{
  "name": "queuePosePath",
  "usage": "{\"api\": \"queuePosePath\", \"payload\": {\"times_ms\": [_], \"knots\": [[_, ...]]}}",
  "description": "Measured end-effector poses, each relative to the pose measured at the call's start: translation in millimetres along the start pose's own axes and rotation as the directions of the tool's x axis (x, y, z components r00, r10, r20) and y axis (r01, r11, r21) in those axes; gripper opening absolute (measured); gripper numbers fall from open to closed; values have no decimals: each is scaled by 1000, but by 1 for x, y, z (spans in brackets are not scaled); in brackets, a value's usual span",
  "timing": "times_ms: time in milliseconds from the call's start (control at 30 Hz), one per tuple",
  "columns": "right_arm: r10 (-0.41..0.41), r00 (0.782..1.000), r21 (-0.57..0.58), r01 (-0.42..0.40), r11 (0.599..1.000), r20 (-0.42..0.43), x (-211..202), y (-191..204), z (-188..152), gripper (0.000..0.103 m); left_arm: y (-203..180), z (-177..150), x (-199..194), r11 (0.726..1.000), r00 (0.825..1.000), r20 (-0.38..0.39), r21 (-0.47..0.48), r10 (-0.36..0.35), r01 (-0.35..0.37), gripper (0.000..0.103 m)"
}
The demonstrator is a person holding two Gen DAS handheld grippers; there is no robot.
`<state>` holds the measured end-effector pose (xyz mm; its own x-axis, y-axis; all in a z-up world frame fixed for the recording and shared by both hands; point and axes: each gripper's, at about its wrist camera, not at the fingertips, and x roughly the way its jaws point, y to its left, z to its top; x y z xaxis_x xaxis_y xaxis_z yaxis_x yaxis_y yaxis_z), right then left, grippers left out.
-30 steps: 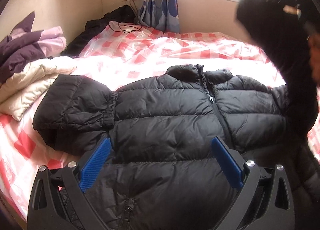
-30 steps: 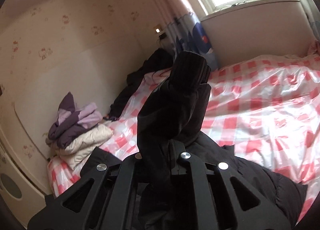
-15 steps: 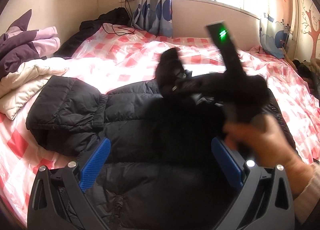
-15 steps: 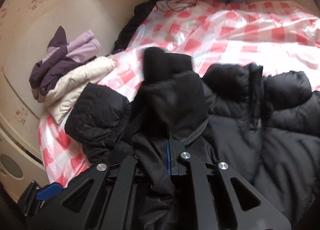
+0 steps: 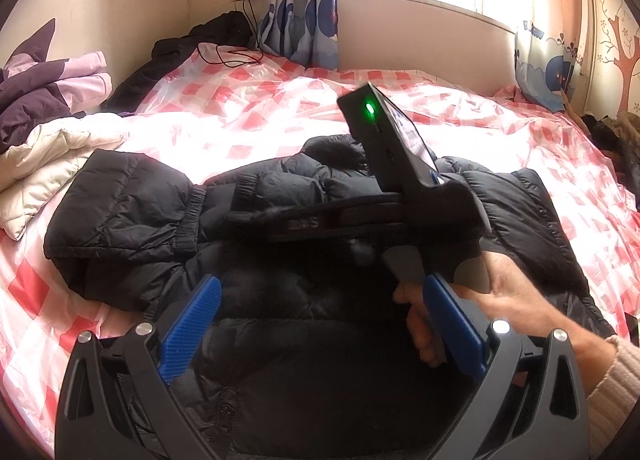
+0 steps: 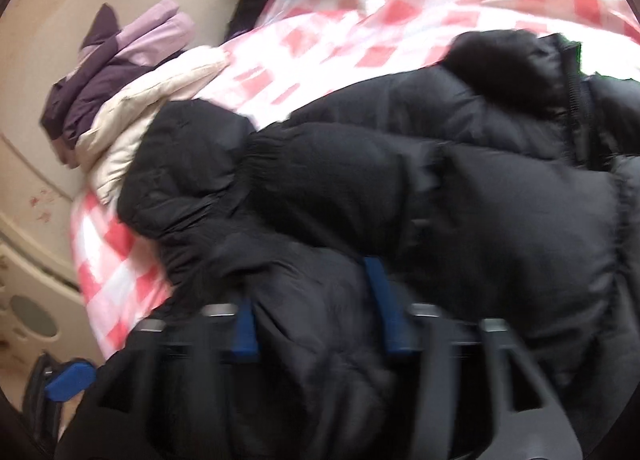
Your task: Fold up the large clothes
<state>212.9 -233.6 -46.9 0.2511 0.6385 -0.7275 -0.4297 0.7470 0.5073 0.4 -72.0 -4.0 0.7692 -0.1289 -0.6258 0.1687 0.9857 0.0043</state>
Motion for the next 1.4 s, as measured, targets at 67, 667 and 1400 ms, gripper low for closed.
{"api": "queuePosePath", "payload": {"times_ms": [67, 667, 1400], "knots": [[31, 999, -29, -32, 999, -21, 0, 13, -3, 97, 0, 0, 1, 1000, 1000, -2, 1, 3, -3, 97], [-398, 846, 455, 216, 864, 355, -236, -140, -60, 97, -4, 89, 38, 996, 996, 23, -26, -89, 89, 97], [-376, 867, 347, 261, 901, 325, -185, -144, -84, 97, 135, 58, 55, 888, 974, -105, 438, 203, -138, 97]]}}
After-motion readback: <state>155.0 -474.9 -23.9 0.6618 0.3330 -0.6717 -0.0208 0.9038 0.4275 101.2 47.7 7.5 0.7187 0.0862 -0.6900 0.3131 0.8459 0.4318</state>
